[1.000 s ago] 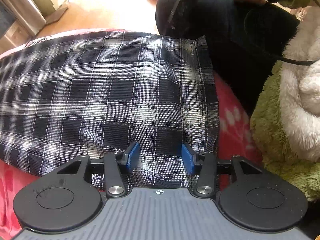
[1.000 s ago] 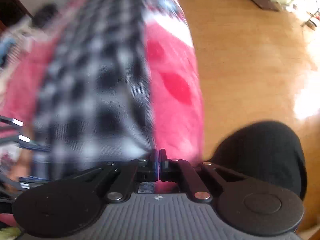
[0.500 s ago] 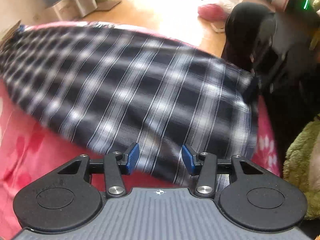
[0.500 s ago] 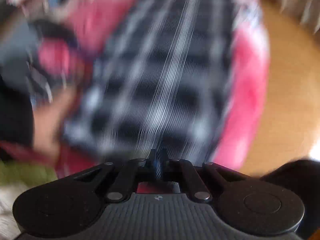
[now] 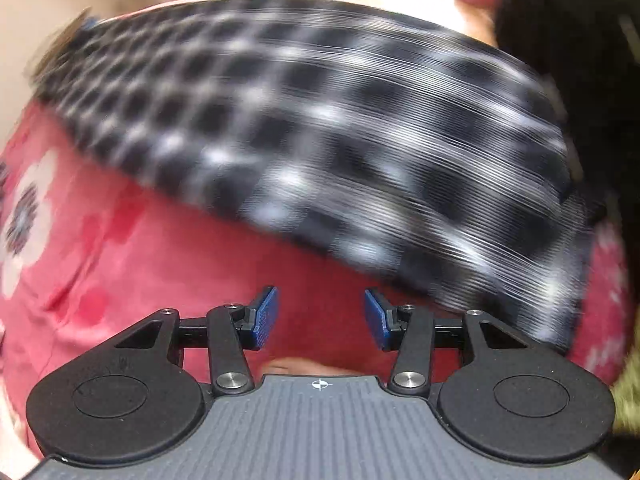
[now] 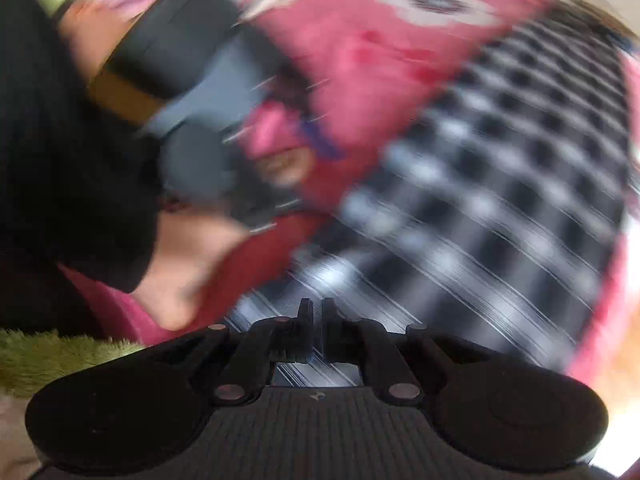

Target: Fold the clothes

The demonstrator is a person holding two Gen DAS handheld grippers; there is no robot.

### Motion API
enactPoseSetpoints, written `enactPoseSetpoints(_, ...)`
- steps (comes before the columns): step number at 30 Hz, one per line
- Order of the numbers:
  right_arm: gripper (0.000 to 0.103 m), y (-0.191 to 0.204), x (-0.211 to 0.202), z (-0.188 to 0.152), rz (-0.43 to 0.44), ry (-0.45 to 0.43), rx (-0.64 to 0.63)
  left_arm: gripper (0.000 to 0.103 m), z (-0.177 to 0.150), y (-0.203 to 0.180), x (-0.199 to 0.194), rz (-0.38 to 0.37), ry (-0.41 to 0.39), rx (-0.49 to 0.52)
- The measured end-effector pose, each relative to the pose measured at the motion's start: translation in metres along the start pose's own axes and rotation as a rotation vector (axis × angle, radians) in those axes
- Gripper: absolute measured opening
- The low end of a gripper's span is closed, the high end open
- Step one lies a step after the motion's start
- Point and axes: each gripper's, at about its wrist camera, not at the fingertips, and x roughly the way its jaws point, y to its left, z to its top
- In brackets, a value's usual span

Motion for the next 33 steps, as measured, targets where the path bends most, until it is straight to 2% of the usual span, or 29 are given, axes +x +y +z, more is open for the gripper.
enactPoseSetpoints(1,0.004,0.003,0.012,-0.001,0.028,0.029,-0.052,0.047,0.001,0.008,0.000,0.002,-0.005,-0.031)
enactPoseSetpoints(4,0.004,0.015,0.038,-0.021,0.082,0.223,-0.214,0.047,0.005,0.022,-0.001,0.001,-0.021,-0.094)
enactPoseSetpoints(6,0.004,0.016,0.024,-0.023,0.147,0.240,-0.263,0.047,0.005,0.025,-0.003,0.003,-0.033,-0.116)
enactPoseSetpoints(7,0.004,0.014,0.016,-0.018,0.157,0.228,-0.259,0.047,-0.002,0.023,-0.005,0.003,-0.035,-0.129)
enactPoseSetpoints(9,0.004,0.011,0.002,-0.002,0.146,0.125,-0.256,0.047,0.002,0.025,0.001,-0.005,-0.030,-0.159)
enactPoseSetpoints(11,0.004,0.006,0.005,0.021,0.134,0.018,-0.223,0.047,0.002,0.027,0.004,-0.016,-0.022,-0.186)
enactPoseSetpoints(12,0.004,0.006,0.013,0.026,0.123,0.002,-0.212,0.047,0.002,0.028,0.004,-0.017,-0.020,-0.190)
enactPoseSetpoints(14,0.004,0.010,0.038,0.024,0.121,0.041,-0.227,0.047,-0.002,0.027,0.001,-0.011,-0.029,-0.195)
enactPoseSetpoints(16,0.005,0.019,0.060,0.009,0.181,0.136,-0.258,0.047,-0.004,0.028,-0.006,-0.004,-0.071,-0.212)
enactPoseSetpoints(17,0.005,0.023,0.055,0.003,0.203,0.120,-0.274,0.047,-0.003,0.031,-0.009,-0.004,-0.099,-0.226)
enactPoseSetpoints(20,0.004,0.010,0.033,0.009,0.267,0.113,-0.199,0.051,0.001,0.034,-0.018,-0.021,-0.193,-0.282)
enactPoseSetpoints(23,0.005,-0.042,0.006,0.025,0.145,-0.006,-0.016,0.054,0.013,0.038,-0.016,-0.060,-0.263,-0.307)
enactPoseSetpoints(26,0.005,-0.104,-0.012,0.034,-0.038,-0.127,0.216,0.054,0.027,0.038,-0.009,-0.106,-0.311,-0.307)
enactPoseSetpoints(28,0.005,-0.129,-0.008,0.032,-0.151,-0.136,0.338,0.054,0.034,0.037,0.003,-0.136,-0.312,-0.317)
enactPoseSetpoints(30,0.005,-0.152,-0.004,0.029,-0.255,-0.140,0.455,0.054,0.036,0.034,0.022,-0.175,-0.260,-0.334)
enactPoseSetpoints(31,0.005,-0.155,0.000,0.024,-0.253,-0.119,0.486,0.054,0.036,0.031,0.030,-0.187,-0.239,-0.337)
enactPoseSetpoints(33,0.005,-0.161,0.009,0.014,-0.248,-0.078,0.540,0.055,0.032,0.020,0.035,-0.165,-0.231,-0.306)
